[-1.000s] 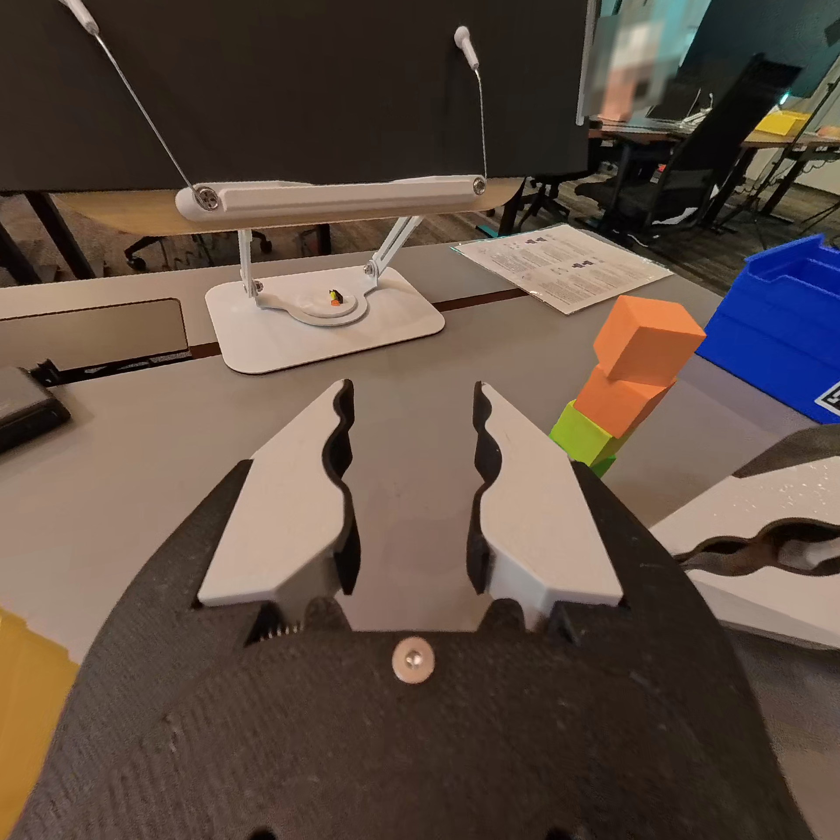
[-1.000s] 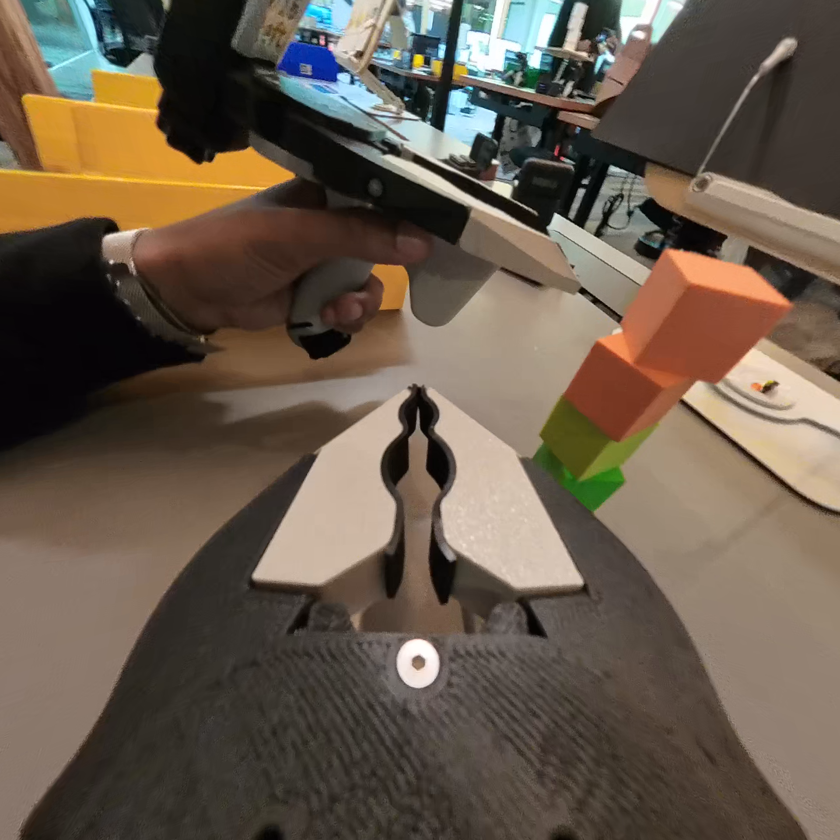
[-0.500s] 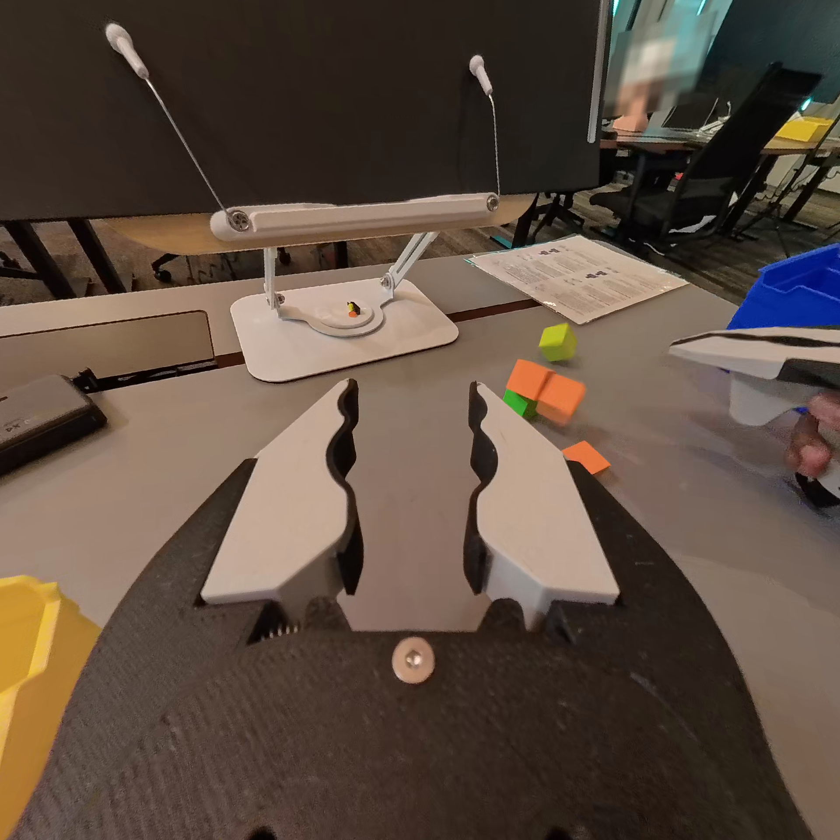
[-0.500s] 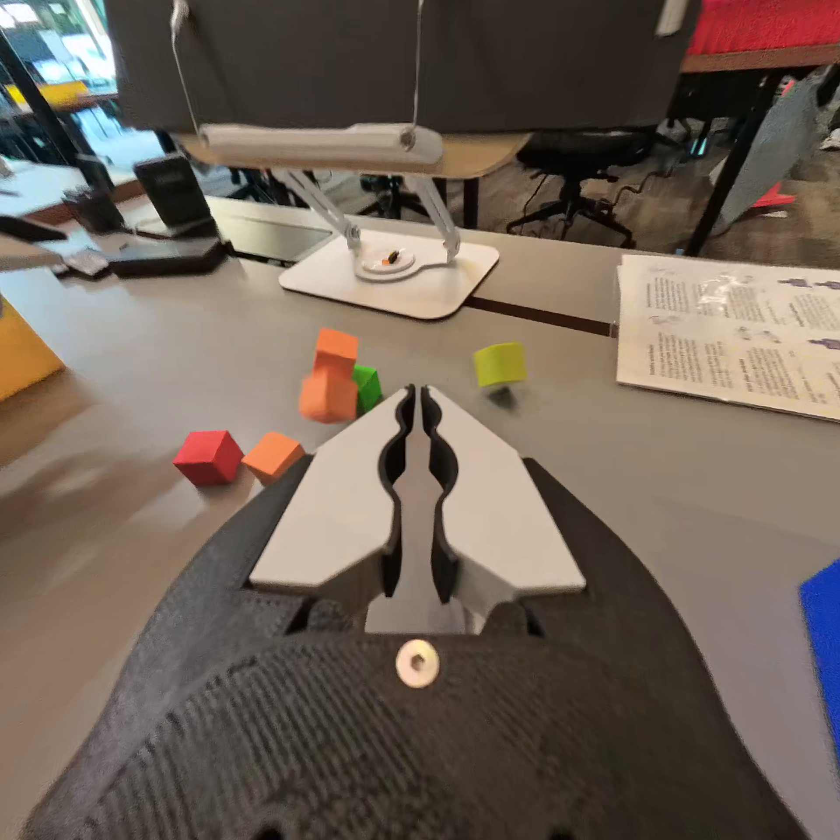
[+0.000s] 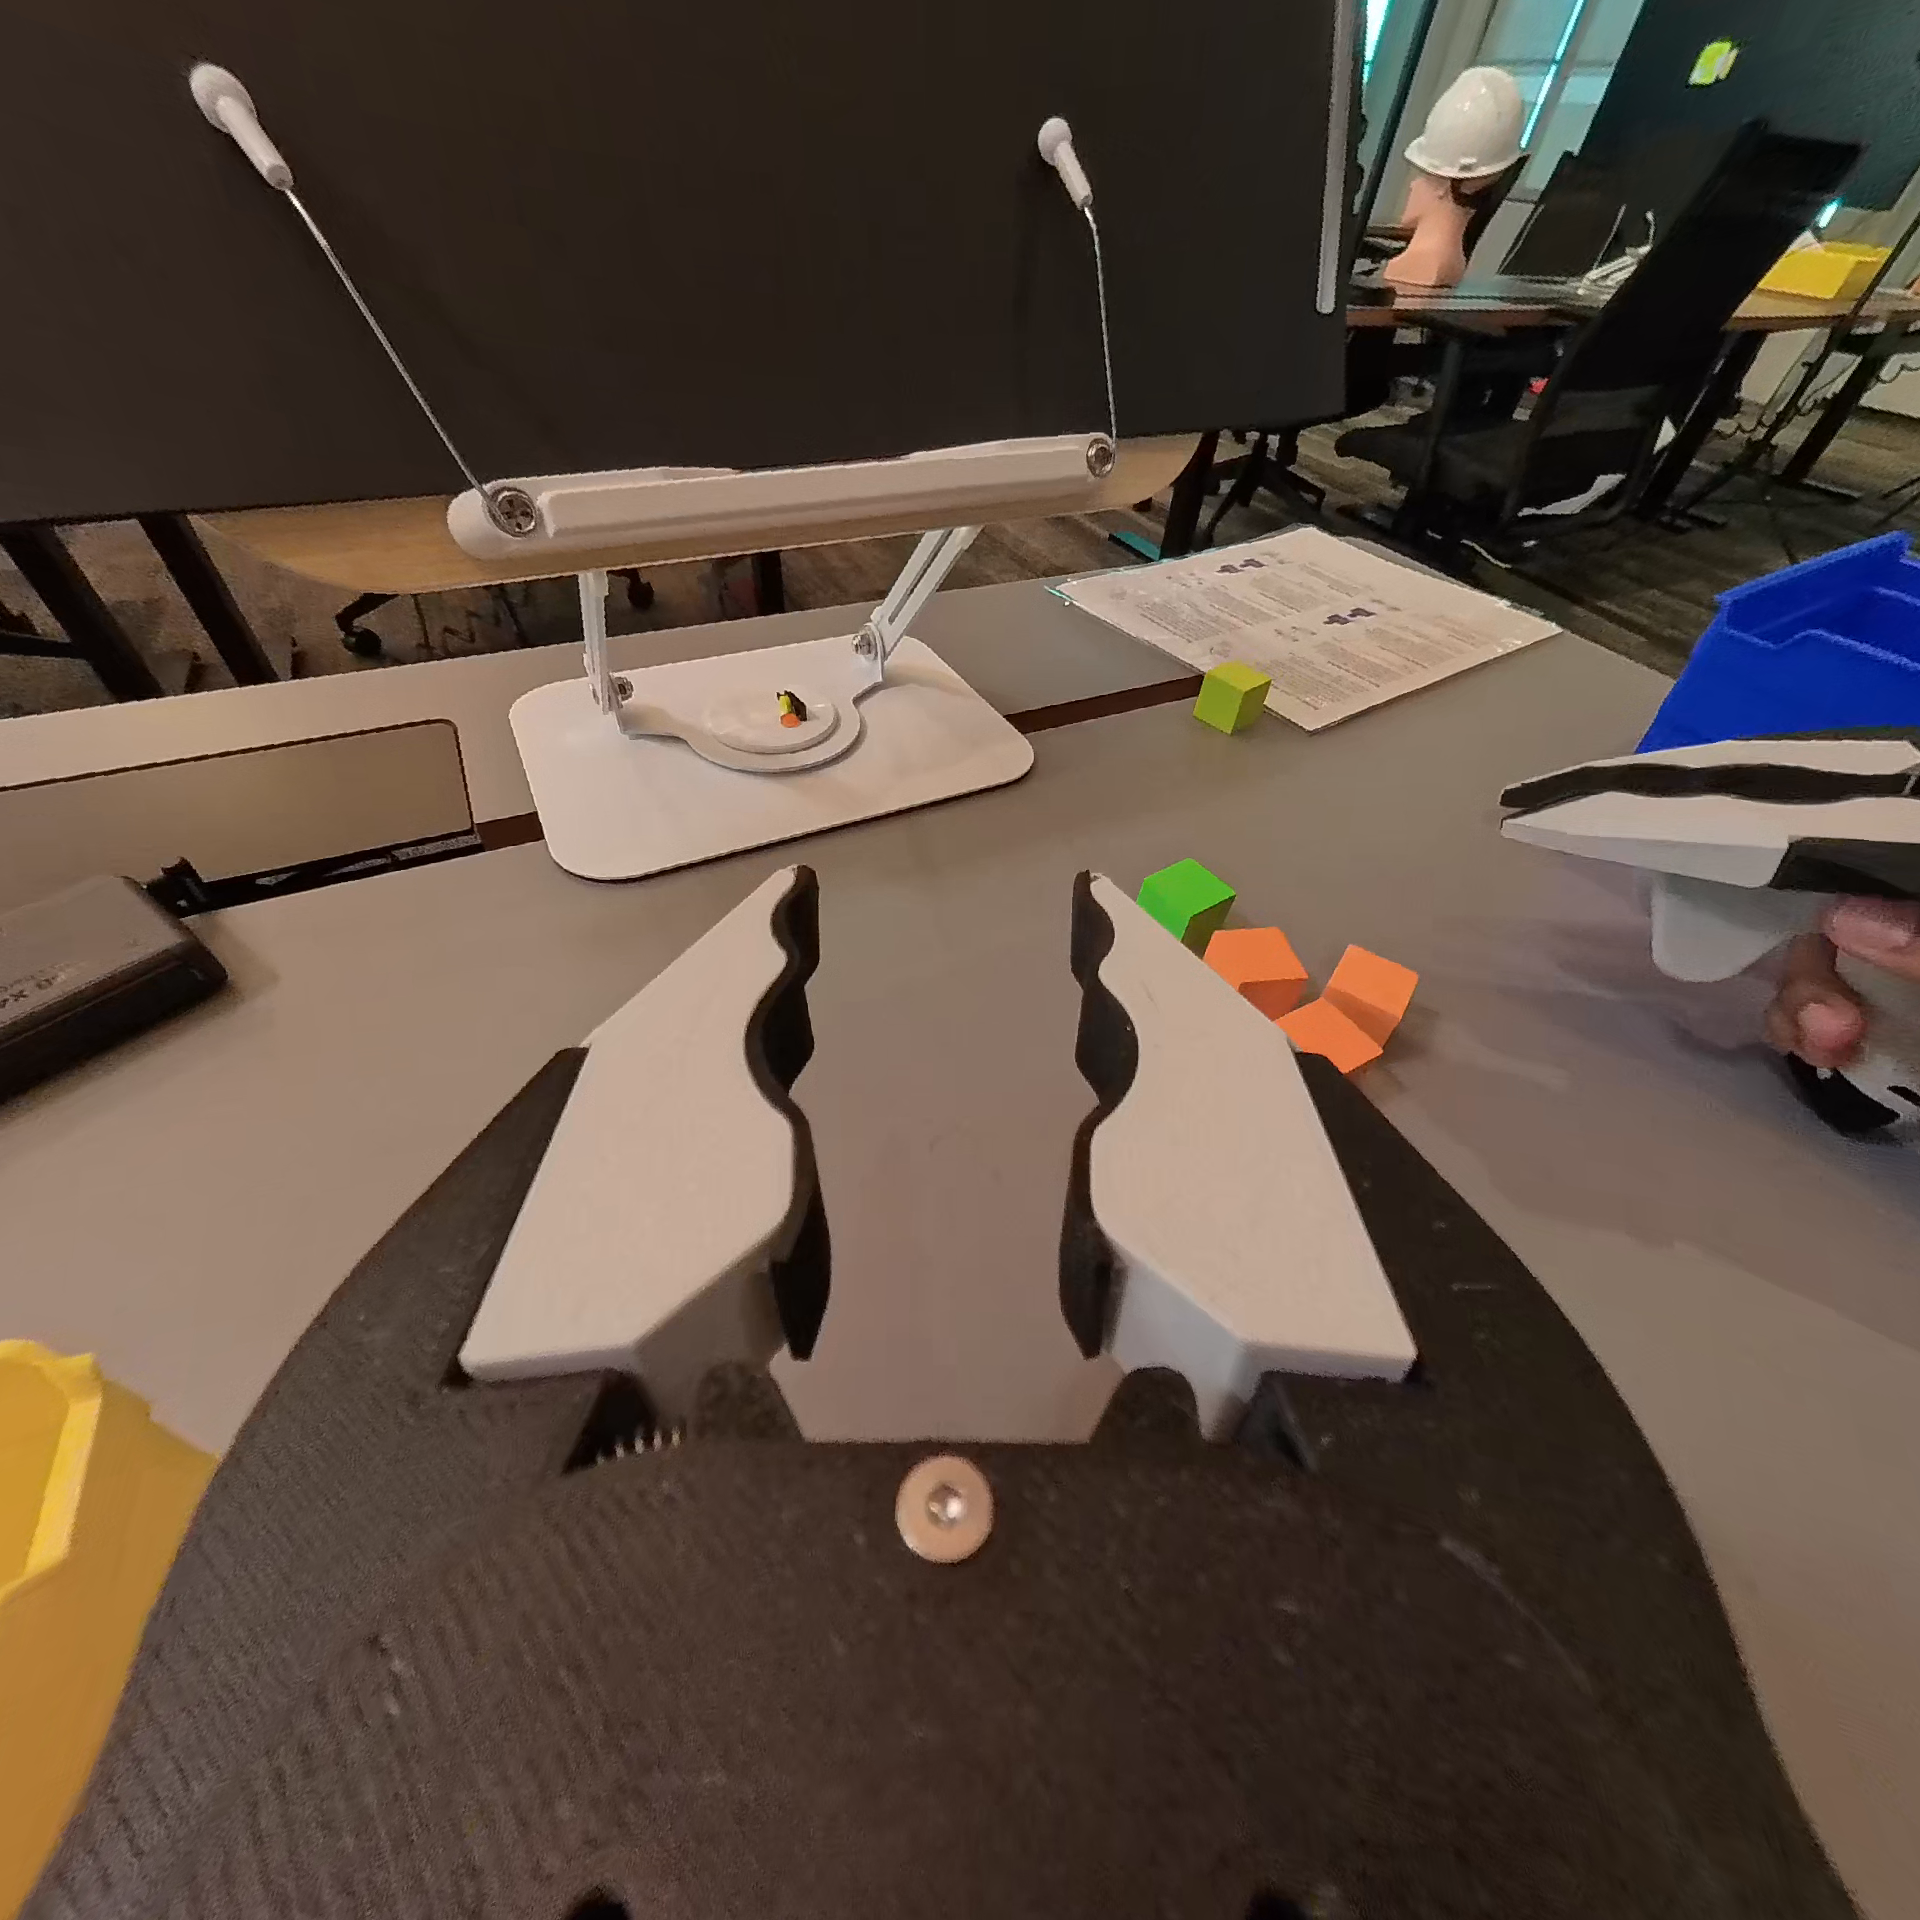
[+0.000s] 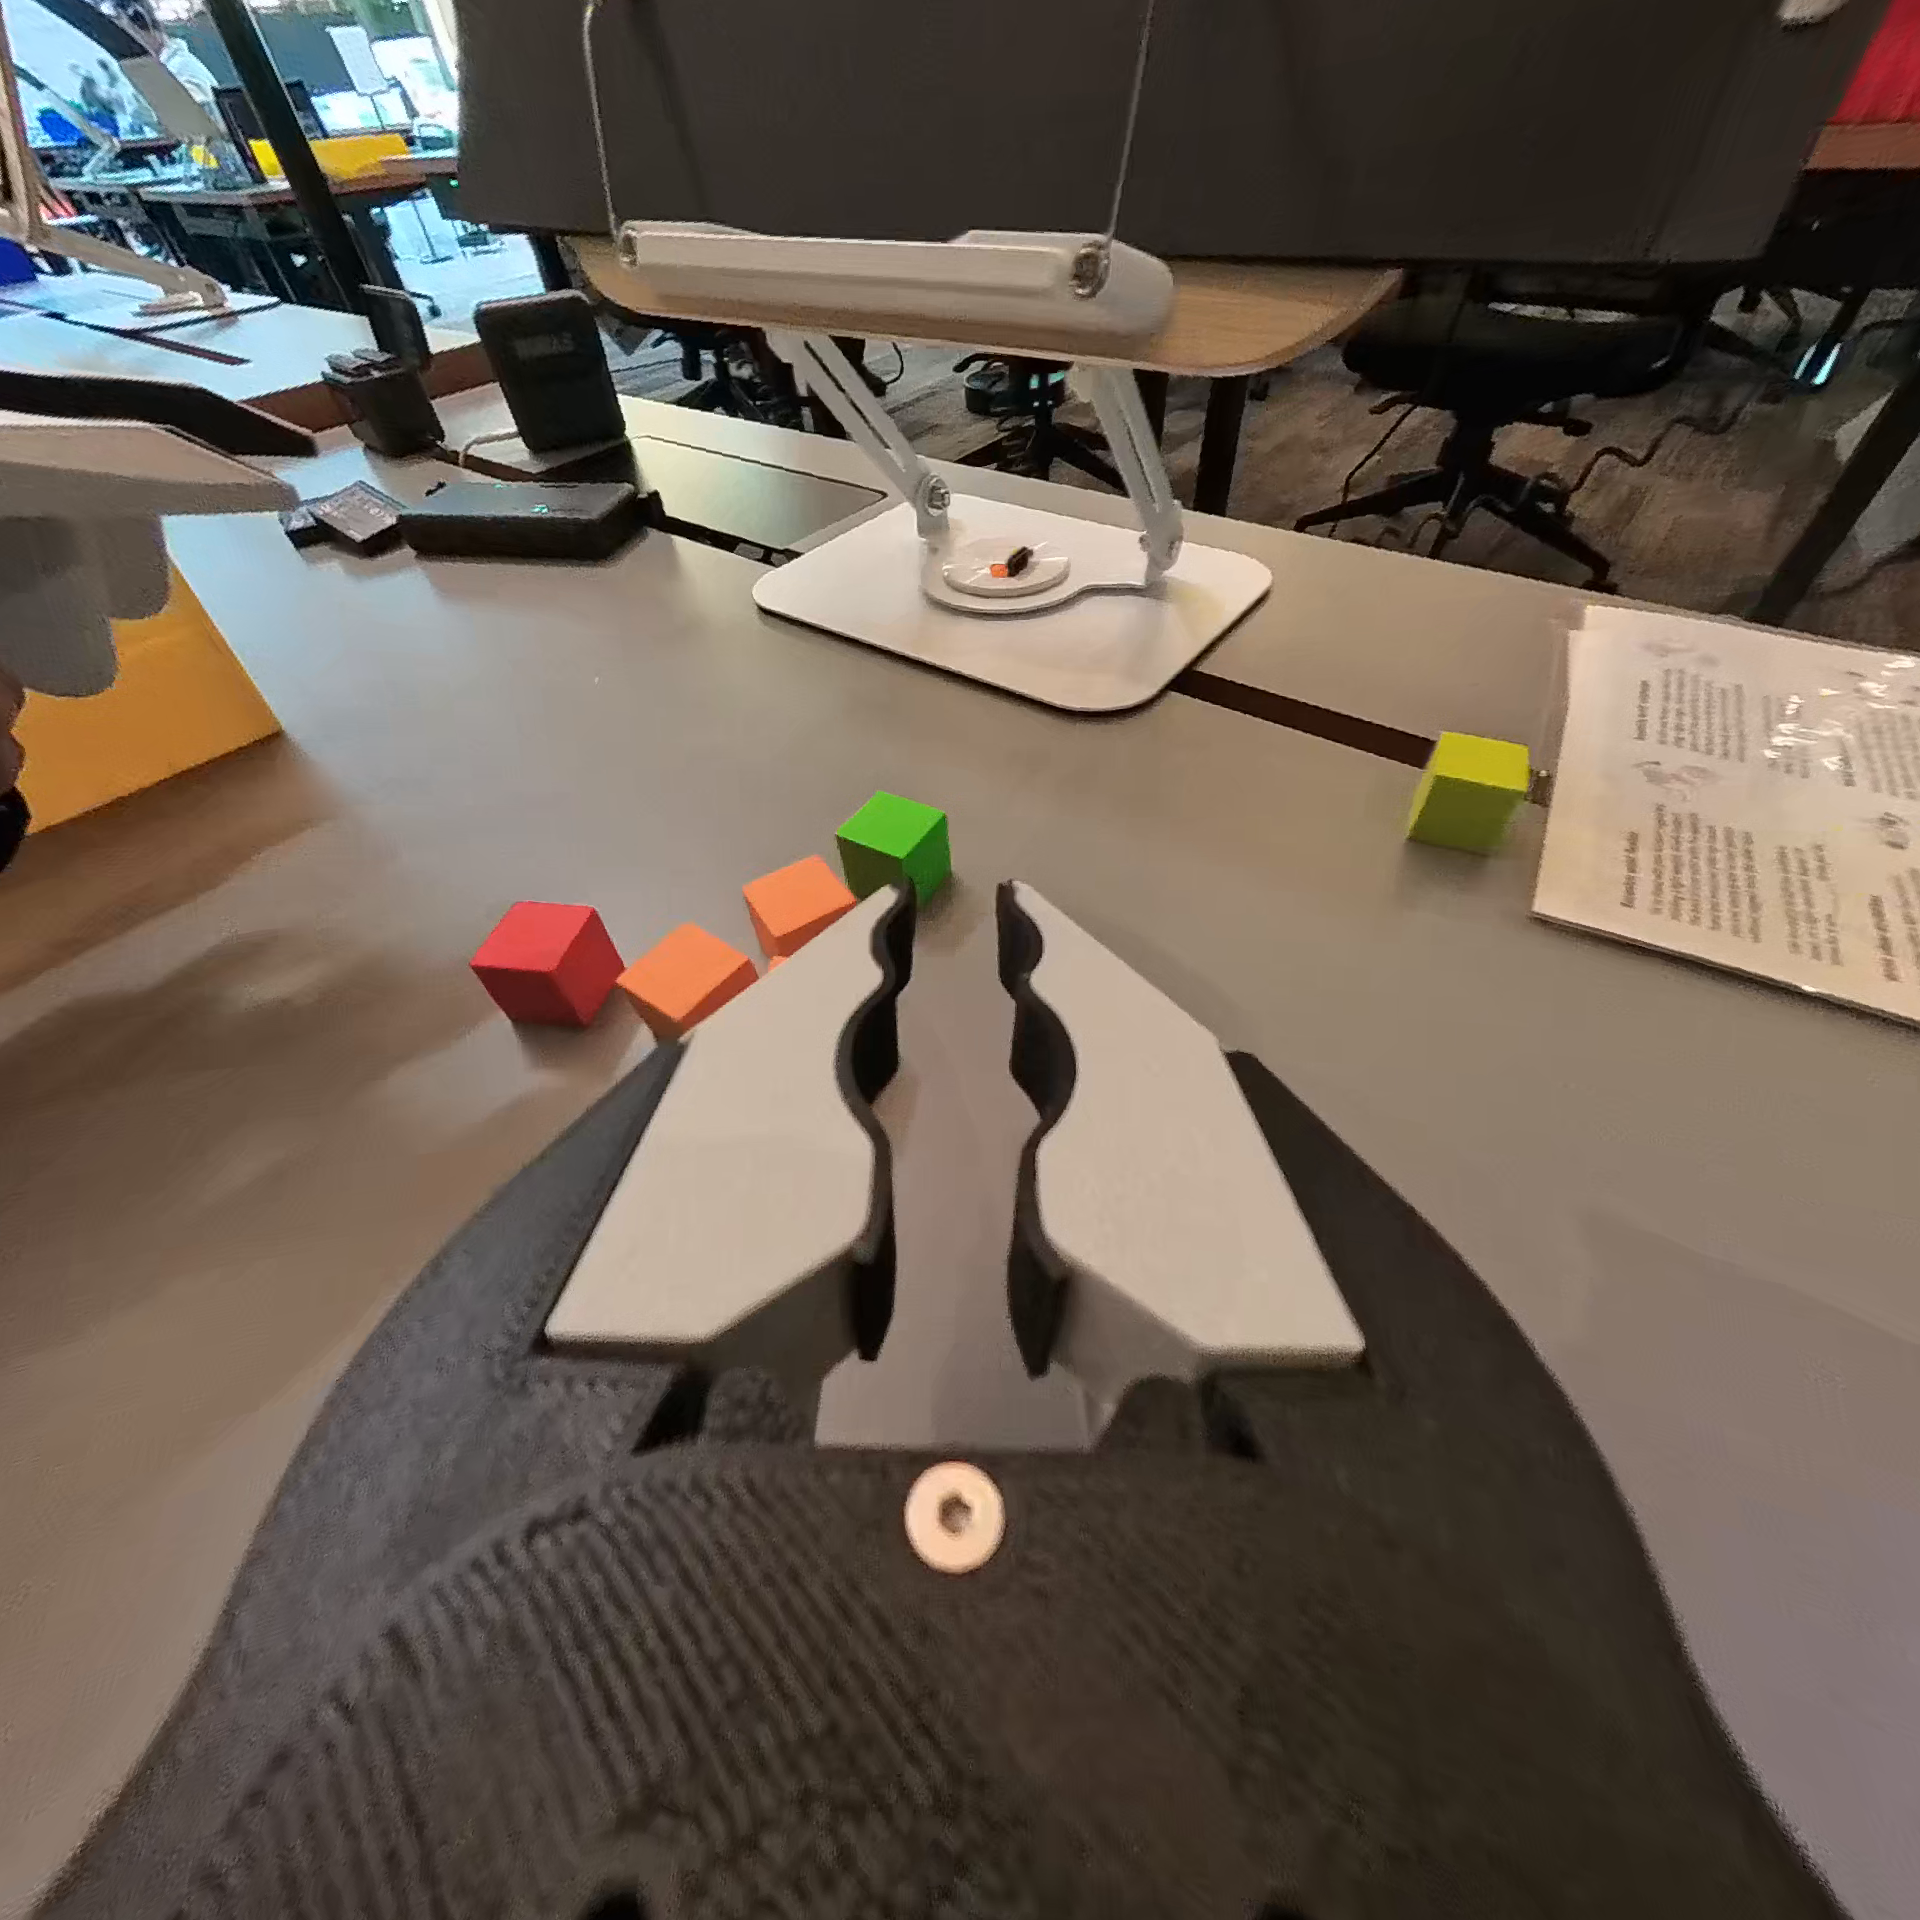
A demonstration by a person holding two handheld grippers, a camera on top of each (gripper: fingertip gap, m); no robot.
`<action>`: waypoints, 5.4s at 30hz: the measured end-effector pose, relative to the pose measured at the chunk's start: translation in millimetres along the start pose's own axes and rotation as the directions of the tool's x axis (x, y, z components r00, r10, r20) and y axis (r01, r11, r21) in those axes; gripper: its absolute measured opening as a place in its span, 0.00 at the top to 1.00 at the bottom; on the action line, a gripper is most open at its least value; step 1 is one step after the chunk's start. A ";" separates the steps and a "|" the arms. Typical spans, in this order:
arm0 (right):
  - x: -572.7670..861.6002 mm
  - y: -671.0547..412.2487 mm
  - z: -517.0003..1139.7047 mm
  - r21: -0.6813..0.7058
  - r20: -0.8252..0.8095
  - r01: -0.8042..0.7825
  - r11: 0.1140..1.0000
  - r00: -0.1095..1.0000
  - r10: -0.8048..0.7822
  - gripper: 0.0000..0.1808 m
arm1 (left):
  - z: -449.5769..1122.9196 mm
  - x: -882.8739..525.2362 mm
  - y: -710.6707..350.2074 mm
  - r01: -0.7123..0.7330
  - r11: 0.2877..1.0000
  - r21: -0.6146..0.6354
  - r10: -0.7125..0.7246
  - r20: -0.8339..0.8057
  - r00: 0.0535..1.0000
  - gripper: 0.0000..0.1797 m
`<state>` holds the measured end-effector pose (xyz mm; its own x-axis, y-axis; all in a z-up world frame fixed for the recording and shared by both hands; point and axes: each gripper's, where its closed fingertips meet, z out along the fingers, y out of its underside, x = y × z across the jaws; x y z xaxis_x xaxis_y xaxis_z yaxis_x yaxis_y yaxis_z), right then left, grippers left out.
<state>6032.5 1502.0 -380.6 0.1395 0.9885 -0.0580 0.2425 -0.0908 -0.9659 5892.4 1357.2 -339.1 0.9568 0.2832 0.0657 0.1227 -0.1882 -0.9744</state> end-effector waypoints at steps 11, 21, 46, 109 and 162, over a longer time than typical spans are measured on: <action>-15.8 3.3 4.4 -0.042 -0.007 0.180 0.983 0.984 -0.180 0.91 | 5.7 7.1 9.4 -0.007 0.999 -0.034 0.007 -0.022 1.000 0.74; -25.8 10.6 9.9 -0.092 -0.029 0.356 0.930 0.933 -0.359 0.90 | 8.3 11.4 13.7 -0.020 0.999 -0.049 0.018 -0.032 0.999 0.74; -23.9 13.4 11.5 -0.086 -0.011 0.293 0.952 0.956 -0.295 0.88 | 8.6 12.7 14.2 -0.022 0.999 -0.050 0.020 -0.035 0.999 0.74; -27.6 21.2 21.8 -0.135 0.022 0.230 0.964 0.973 -0.229 0.80 | 34.5 31.1 66.3 -0.202 0.953 -0.228 0.197 -0.046 0.979 0.70; -42.7 31.6 26.9 -0.187 0.352 0.193 0.963 0.929 -0.118 0.65 | -12.9 74.8 47.5 0.073 0.997 -0.007 -0.073 -0.040 0.997 0.51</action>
<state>6008.3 1460.2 -415.4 -0.2370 0.9711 -0.0288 0.4398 0.0808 -0.8944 5973.3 1357.4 -377.7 0.9549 0.2586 0.1456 0.1943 -0.1739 -0.9654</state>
